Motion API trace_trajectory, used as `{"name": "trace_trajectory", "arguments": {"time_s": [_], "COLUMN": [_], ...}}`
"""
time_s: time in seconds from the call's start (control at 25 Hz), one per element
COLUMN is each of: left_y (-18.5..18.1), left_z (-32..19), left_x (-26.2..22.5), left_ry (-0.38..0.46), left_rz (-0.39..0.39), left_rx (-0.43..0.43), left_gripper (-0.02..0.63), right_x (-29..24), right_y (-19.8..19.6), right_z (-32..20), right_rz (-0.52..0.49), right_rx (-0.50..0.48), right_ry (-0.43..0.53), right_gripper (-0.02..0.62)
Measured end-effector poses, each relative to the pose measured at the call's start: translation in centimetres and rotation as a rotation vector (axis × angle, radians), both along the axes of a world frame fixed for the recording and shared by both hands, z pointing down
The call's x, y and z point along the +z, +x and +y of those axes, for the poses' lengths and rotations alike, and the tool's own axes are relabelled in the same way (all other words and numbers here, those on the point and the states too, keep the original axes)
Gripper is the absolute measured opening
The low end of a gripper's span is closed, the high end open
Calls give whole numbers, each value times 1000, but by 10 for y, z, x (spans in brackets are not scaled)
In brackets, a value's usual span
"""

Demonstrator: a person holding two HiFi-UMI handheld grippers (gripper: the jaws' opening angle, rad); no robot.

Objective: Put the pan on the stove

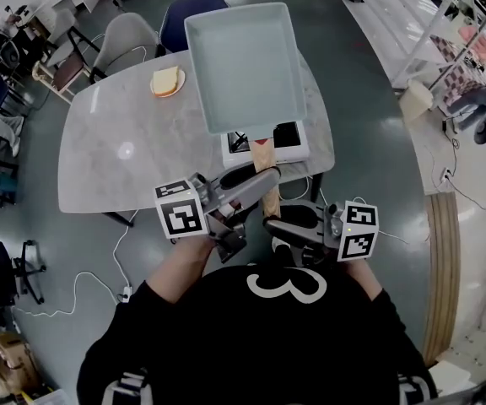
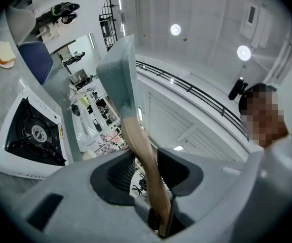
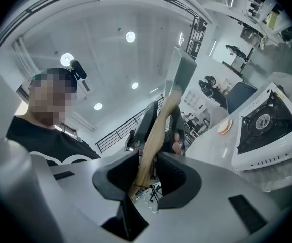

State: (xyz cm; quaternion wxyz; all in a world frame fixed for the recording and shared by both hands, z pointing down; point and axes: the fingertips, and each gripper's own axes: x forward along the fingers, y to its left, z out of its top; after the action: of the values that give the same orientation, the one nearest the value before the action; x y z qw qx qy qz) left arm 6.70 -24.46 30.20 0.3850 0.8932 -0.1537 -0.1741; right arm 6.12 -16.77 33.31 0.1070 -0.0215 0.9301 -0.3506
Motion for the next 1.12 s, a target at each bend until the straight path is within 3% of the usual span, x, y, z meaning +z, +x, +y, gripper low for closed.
{"name": "trace_trajectory", "arguments": {"time_s": [0.52,1.12], "left_y": [-5,0], "left_z": [-17,-22], "left_x": [46,75], "left_ry": [-73,-214], "left_rz": [8,16], "left_rx": [5,17], "left_gripper": [149,150], "right_x": [29,57], "right_y": [-1,-3], "right_z": [-13,-17], "right_rz": [14,15], "right_rx": [3,23], "right_ry": [-96,-202], "right_gripper": [98,101]}}
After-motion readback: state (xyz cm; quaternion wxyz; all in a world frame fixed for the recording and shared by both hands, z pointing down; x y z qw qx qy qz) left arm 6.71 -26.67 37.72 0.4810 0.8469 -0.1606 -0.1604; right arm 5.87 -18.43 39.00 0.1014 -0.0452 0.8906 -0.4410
